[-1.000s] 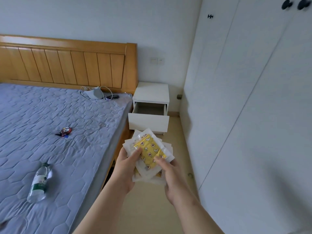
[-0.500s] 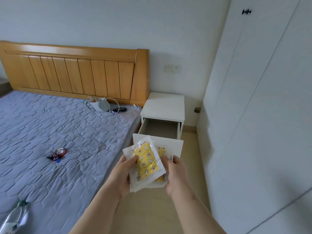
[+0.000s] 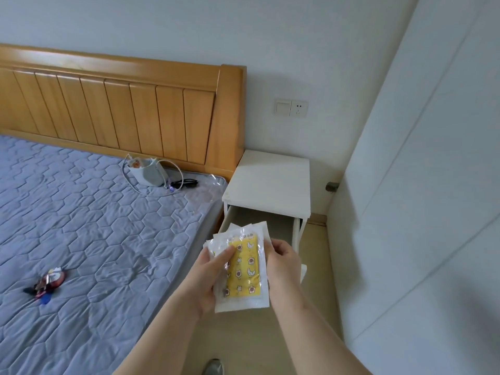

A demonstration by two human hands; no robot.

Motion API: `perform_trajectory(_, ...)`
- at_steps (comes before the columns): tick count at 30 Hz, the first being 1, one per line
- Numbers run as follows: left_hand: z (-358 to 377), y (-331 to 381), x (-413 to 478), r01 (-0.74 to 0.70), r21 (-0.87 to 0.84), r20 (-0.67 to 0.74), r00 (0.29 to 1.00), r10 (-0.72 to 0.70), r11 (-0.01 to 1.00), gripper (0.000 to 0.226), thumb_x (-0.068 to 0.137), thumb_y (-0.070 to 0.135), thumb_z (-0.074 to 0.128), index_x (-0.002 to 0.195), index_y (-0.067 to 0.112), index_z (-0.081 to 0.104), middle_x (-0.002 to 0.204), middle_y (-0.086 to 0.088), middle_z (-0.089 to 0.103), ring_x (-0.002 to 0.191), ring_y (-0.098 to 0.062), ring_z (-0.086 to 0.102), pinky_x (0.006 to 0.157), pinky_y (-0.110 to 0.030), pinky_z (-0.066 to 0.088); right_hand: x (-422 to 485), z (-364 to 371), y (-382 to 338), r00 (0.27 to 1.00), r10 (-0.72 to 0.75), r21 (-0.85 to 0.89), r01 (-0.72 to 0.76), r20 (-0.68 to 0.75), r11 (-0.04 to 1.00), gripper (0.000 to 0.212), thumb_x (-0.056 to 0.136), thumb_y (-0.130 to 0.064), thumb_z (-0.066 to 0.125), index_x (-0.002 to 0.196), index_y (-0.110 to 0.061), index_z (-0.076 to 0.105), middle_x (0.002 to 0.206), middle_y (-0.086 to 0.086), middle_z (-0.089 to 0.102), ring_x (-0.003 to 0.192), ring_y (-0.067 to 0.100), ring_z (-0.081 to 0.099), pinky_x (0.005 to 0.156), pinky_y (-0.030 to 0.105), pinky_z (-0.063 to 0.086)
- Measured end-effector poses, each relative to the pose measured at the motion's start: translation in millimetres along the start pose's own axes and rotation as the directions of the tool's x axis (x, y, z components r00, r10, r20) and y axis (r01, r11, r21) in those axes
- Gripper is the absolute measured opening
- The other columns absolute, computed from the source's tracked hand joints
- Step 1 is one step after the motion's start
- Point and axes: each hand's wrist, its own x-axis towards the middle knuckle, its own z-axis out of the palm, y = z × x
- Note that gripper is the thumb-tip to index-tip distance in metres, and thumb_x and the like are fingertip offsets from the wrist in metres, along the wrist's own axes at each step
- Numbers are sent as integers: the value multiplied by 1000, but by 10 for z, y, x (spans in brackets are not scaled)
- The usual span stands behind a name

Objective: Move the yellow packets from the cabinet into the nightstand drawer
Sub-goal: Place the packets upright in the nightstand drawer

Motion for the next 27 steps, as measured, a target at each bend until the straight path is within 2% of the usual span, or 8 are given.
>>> perform_trajectory(2,-19,224,364,19,-25,19,1000,-18,1000,30,85,14,62,113,18,51,91,-16,72,72,-32,71,57,-47,56,414,153,-79,999,49,33,-49,0,998,25,94,-25,54,79,-7,63,75,10,64,67,21,61,59,28,52)
perform_trajectory(5,-40,581,859,69,-72,76,995,-63,995,27,80,13,62,106,14,53,81,-16,72,64,-31,70,51,-43,56,966,349,-186,984,176,195,-181,41,964,36,99,-36,40,96,-13,68,98,14,69,91,27,65,88,41,50)
perform_trajectory(9,-57,988,1487,121,-27,148,982,-116,992,42,73,17,62,114,13,52,86,-18,71,68,-33,70,54,-43,57,1604,537,-321,980,197,279,-200,41,939,15,92,-14,56,105,-17,62,88,12,68,73,24,62,66,34,49)
perform_trajectory(12,-9,1112,1851,156,-11,165,974,-152,988,45,73,18,61,117,15,51,86,-18,71,67,-33,70,54,-43,57,1957,601,-436,968,249,213,-251,40,944,13,92,-19,57,101,-15,65,88,10,68,70,21,62,62,28,50)
perform_trajectory(15,89,1193,2194,168,11,160,973,-167,986,37,75,16,61,111,16,53,85,-17,71,66,-31,70,54,-42,58,2323,630,-527,949,316,166,-315,20,934,29,95,-34,53,92,-11,71,91,15,71,79,28,67,75,37,54)
perform_trajectory(18,209,1231,2558,179,26,102,978,-181,983,22,87,11,56,108,18,54,80,-15,72,63,-30,70,50,-42,57,2744,635,-582,945,325,107,-320,-29,941,24,93,-29,55,87,-12,71,94,13,72,95,33,66,90,44,52)
perform_trajectory(23,409,1215,3065,239,-13,39,970,-238,971,20,91,13,54,110,16,54,81,-15,72,64,-30,71,53,-45,57,3343,498,-730,917,399,226,-387,-9,894,12,88,-13,63,97,-7,67,102,19,70,84,32,65,87,46,51)
perform_trajectory(27,568,1168,3383,238,-58,19,971,-238,969,33,82,12,59,114,16,54,86,-16,72,68,-31,71,56,-45,58,3758,410,-750,901,431,328,-424,55,844,47,78,-13,72,121,0,55,115,25,64,97,38,65,90,53,50)
